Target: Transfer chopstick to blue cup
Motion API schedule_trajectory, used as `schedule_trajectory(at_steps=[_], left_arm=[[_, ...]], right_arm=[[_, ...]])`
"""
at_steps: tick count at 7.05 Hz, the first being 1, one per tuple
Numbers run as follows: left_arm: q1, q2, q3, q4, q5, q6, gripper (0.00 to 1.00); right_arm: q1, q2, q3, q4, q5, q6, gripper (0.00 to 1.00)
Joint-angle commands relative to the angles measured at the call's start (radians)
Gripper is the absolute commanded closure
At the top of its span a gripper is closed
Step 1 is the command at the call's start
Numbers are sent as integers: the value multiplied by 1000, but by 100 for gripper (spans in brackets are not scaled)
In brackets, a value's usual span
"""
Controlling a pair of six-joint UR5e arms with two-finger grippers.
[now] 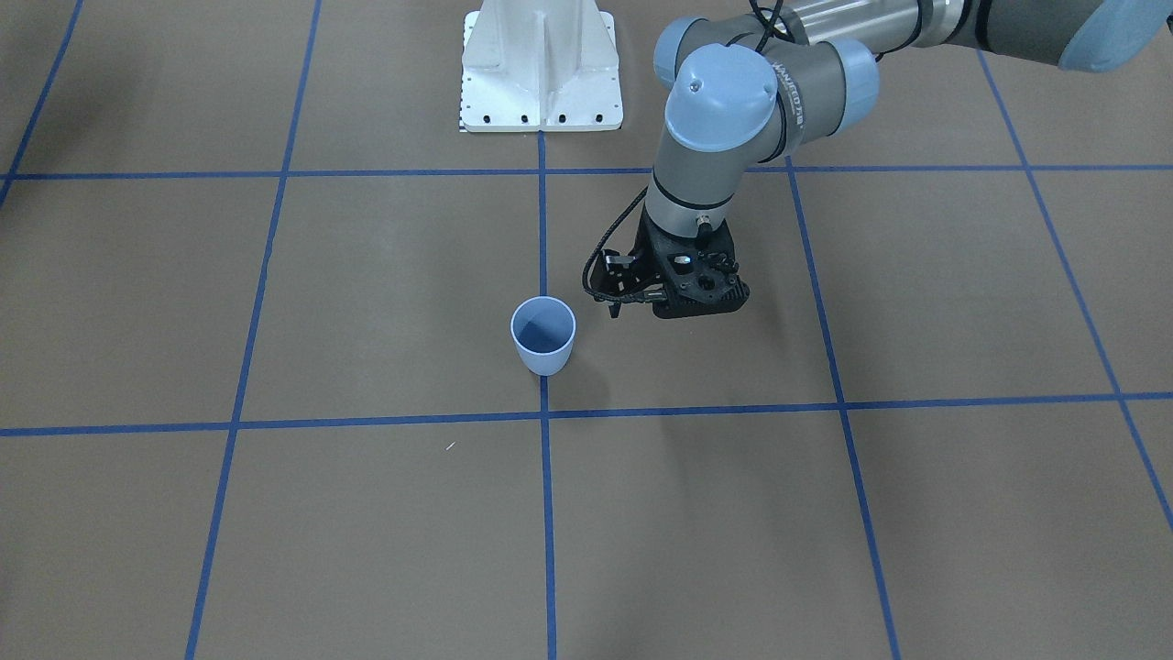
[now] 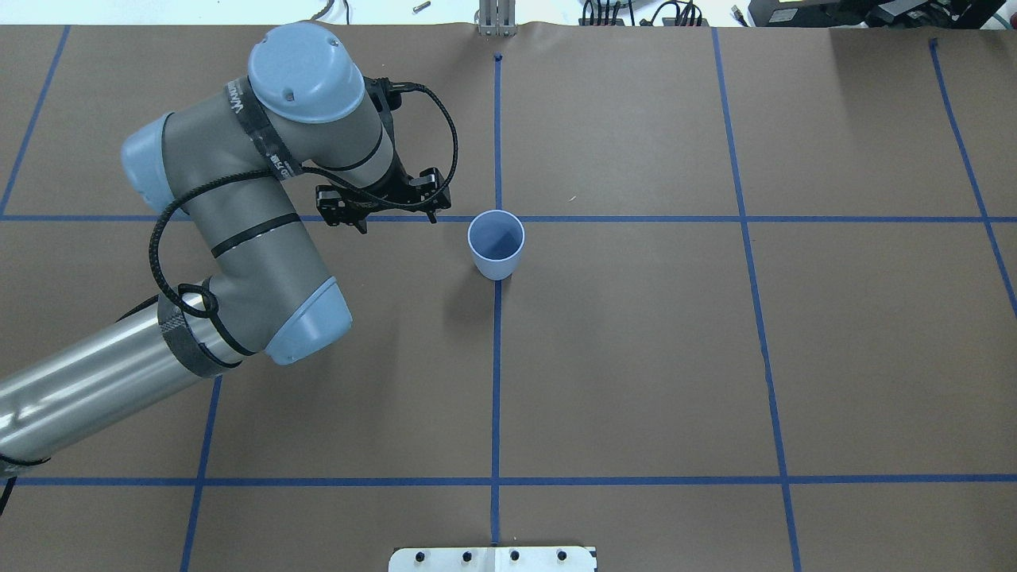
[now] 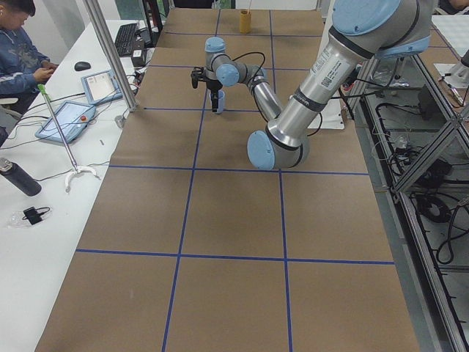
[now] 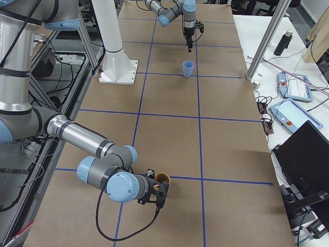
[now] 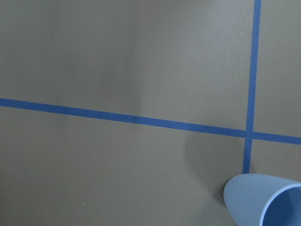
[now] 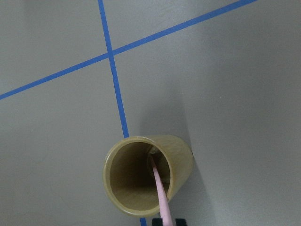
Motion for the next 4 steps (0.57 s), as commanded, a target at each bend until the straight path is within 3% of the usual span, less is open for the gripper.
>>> schedule_trajectory(at_steps=[1,4], left_arm=[[2,7,1,-20,3,0,3],[18,13,1,-21,25,0,3]], right_arm=[[8,3,38,-7,13,6,100],[66,-4,147,-34,18,12,100]])
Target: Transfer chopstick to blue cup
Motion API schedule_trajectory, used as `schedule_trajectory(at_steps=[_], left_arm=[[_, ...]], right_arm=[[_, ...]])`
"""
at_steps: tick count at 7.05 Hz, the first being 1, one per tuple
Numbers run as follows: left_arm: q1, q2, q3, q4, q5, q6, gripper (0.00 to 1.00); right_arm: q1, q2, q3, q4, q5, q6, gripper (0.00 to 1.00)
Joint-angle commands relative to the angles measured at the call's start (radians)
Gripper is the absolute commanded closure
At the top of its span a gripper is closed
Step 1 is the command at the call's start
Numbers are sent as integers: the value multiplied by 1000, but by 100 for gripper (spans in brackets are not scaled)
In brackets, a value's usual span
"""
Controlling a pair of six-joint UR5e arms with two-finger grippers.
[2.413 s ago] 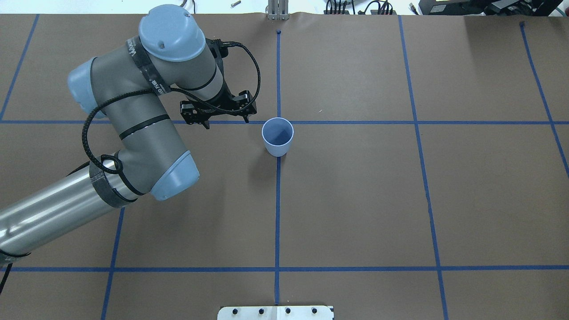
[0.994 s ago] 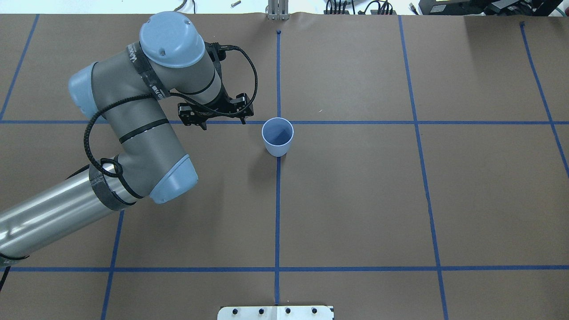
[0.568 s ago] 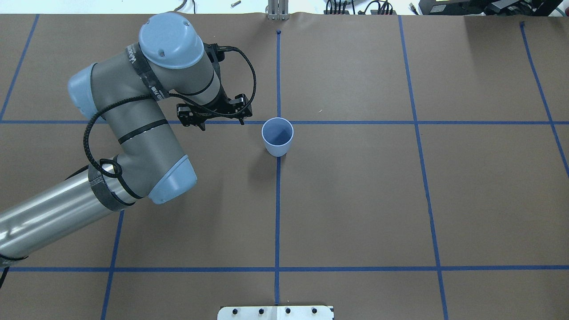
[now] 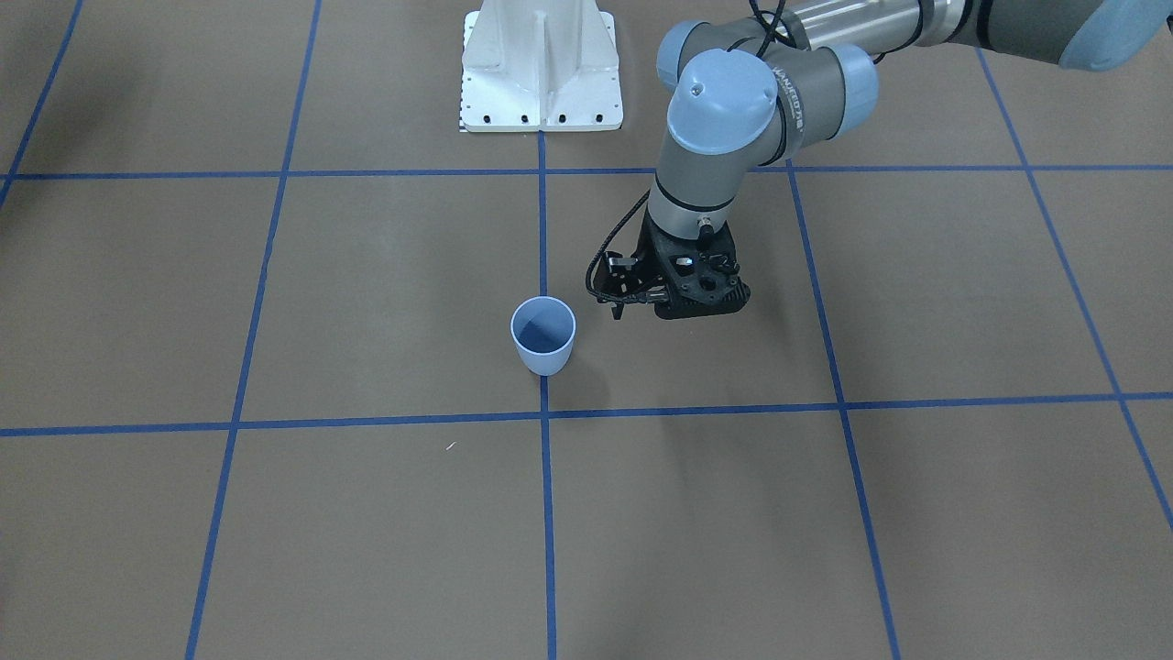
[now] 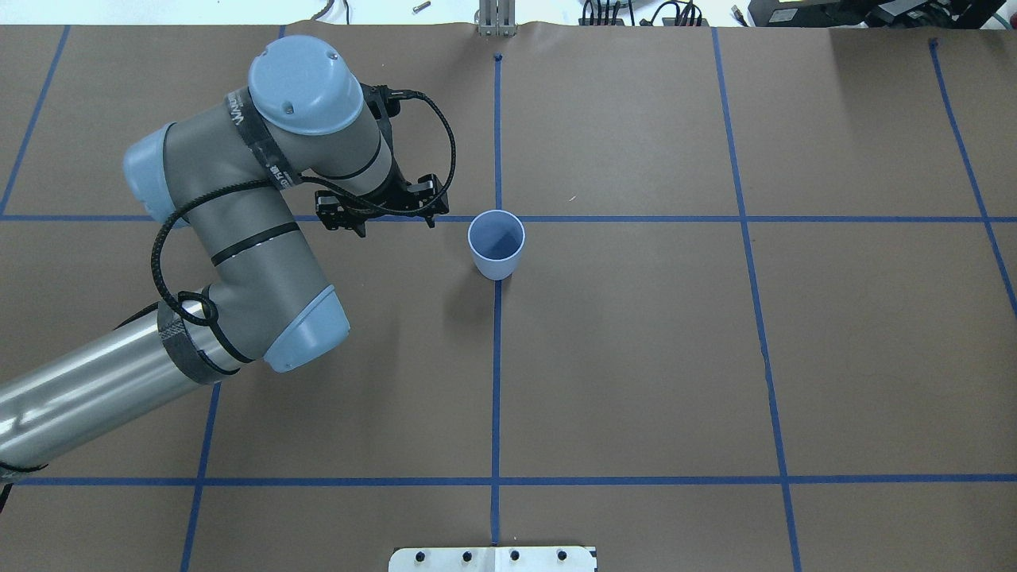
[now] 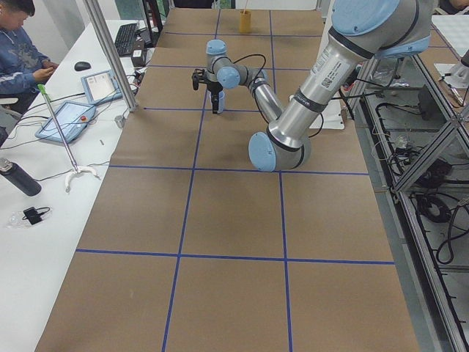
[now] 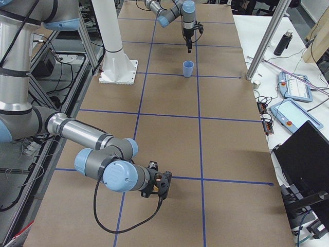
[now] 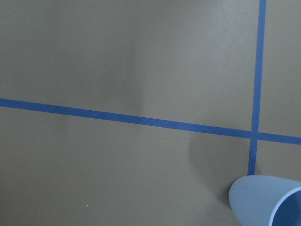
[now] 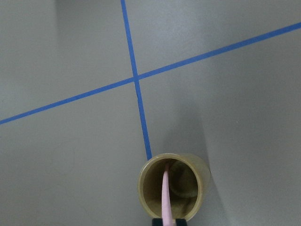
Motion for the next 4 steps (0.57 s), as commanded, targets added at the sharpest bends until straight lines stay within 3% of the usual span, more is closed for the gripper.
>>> schedule_trajectory(at_steps=[1,3,4], left_arm=[[6,6,5,-19,4,0,3],[6,44,23,-93,4,2,3],[6,44,43,-117,4,2,3]], right_arm=[[19,-1,104,-91,3,1,100],[24,-7,207,-213,-7,-5,100],[31,-12,216,-216,-14,-11,100]])
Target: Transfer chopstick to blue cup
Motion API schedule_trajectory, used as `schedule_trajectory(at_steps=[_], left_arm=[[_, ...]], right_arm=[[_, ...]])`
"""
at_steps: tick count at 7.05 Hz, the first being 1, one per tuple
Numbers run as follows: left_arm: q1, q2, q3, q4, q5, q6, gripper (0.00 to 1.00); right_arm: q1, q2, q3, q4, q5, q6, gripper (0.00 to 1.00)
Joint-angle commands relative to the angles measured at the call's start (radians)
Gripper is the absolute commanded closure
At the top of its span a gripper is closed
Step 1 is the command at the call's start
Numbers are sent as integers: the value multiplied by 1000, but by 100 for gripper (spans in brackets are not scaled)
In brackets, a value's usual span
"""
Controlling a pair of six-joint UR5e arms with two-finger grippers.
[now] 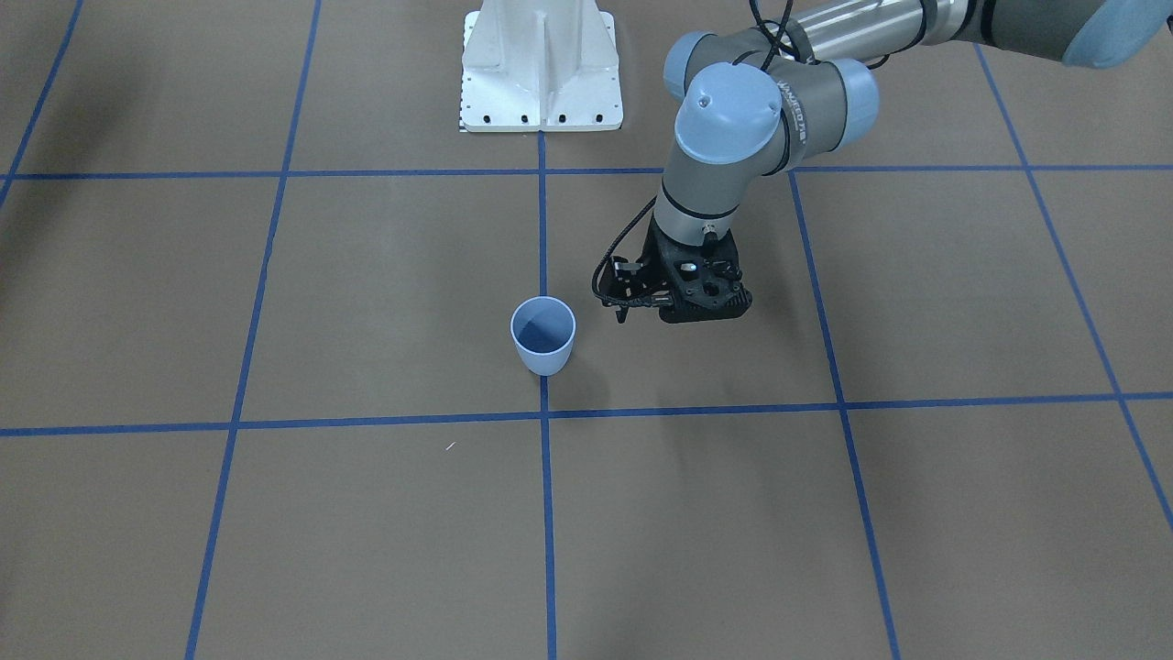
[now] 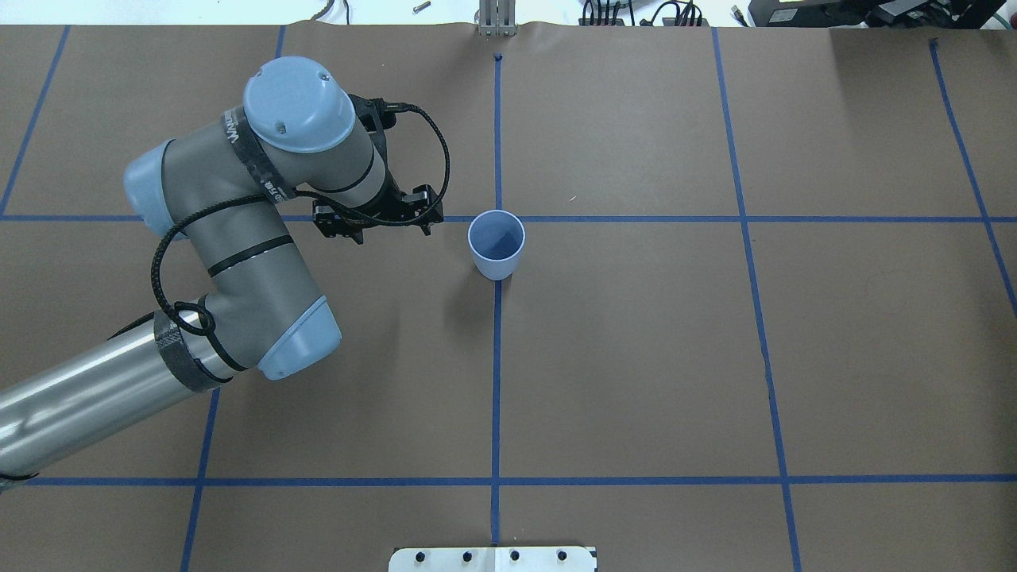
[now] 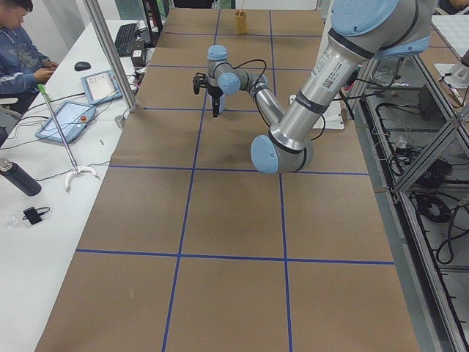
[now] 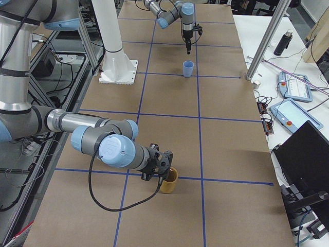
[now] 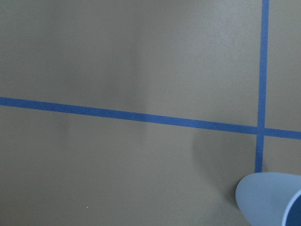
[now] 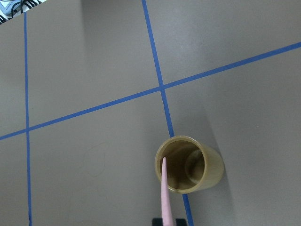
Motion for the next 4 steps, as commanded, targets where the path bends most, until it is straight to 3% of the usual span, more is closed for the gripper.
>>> schedule_trajectory(at_steps=[1,2,4], left_arm=[[0,8,29,-42,0,0,3],[0,8,29,-42,-3,0,3],[0,8,29,-42,-3,0,3]], right_arm=[[15,-5,35,-29,-15,-8,100],[17,-3,71,-41,-18,-8,100],[18,6,184,-175,-48,-8,100]])
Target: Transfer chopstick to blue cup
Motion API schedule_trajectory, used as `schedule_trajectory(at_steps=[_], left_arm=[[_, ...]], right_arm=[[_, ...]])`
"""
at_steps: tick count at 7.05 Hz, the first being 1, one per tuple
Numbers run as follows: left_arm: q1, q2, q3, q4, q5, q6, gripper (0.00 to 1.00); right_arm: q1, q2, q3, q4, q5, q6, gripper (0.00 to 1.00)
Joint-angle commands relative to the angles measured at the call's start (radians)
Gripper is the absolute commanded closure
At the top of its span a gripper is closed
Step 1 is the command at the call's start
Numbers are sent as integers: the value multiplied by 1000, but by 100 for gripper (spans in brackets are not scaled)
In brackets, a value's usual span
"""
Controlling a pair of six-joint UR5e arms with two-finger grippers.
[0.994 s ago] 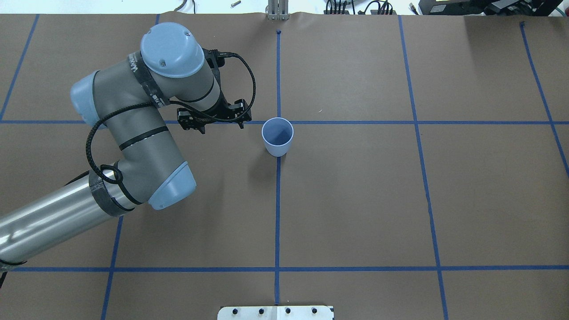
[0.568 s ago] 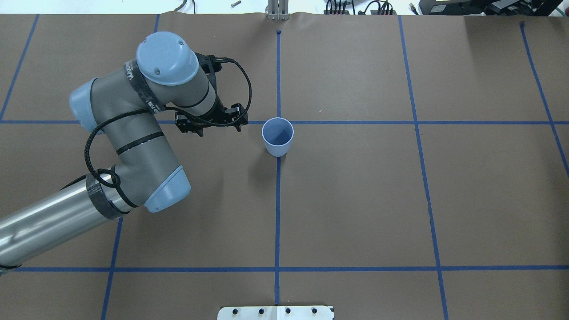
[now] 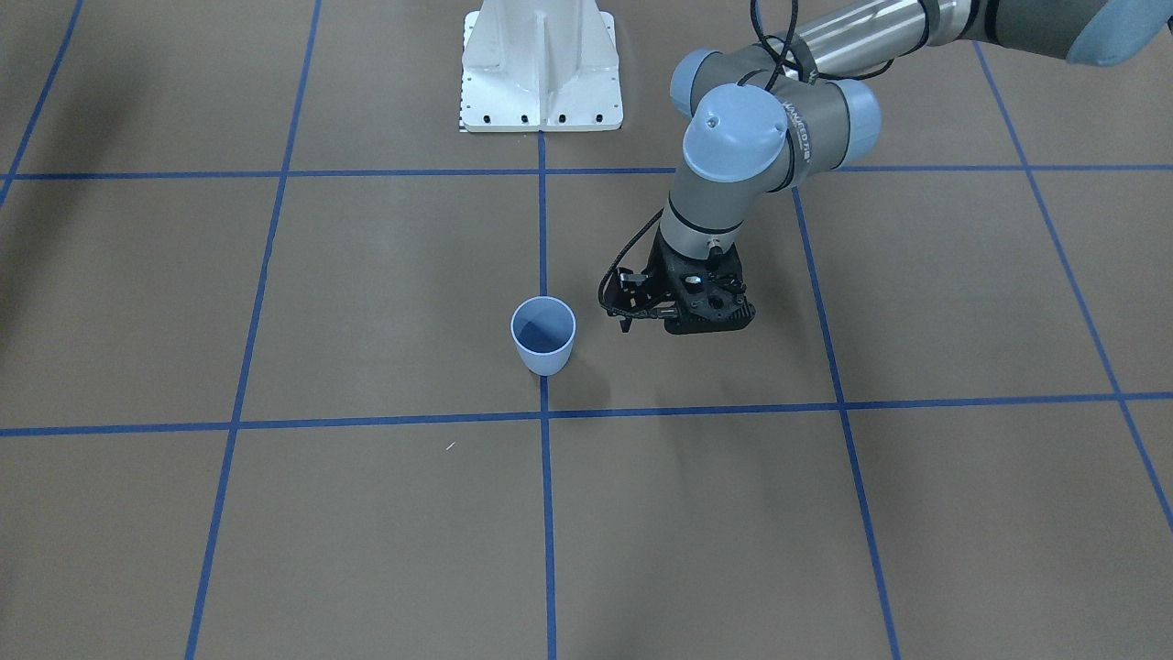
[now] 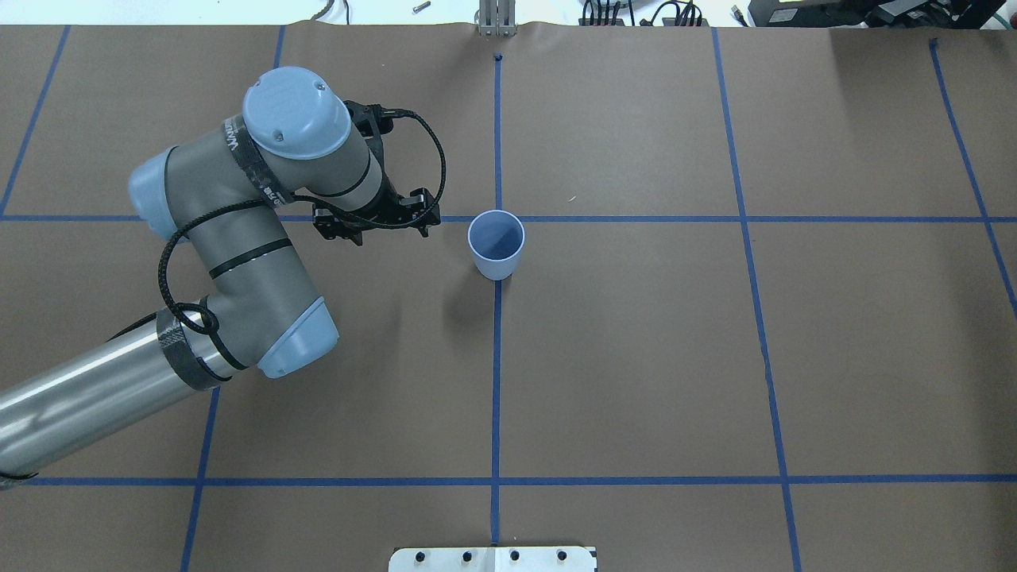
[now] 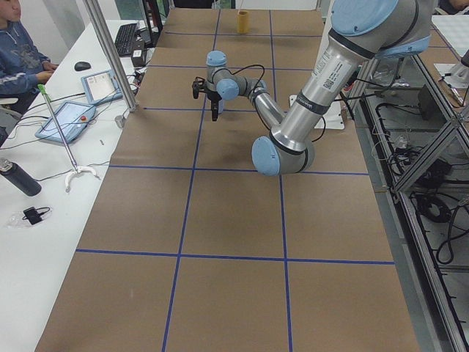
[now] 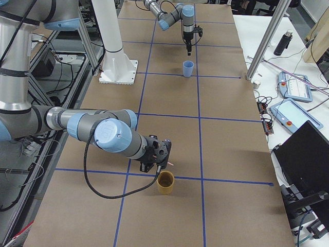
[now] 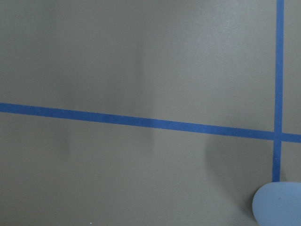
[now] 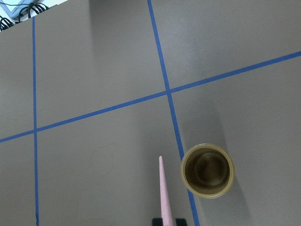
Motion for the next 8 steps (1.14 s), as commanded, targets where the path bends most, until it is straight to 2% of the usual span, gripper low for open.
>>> schedule_trajectory(at_steps=[1,2,4,5,6,8], left_arm=[[0,1,1,-2,0,0,3],[-2,4,-3,-2,0,5,3],[-20,69,-73,-4,-8,12,3],[-55,79,-92,1,-13,81,3],[-83,152,-145,4,-13,168,3],[-127,252,-193,8,-14,283,3]], right_arm=[[-2,74,121,-191,-22,15,100],[-40,167,120,-274,-22,62,100],[-243,385,120,-272,-13,412,100],[-357,517,112,-272,-19,598,100],[-469,638,113,-272,-23,802,100],[-717,838,103,-259,-119,1138,100]])
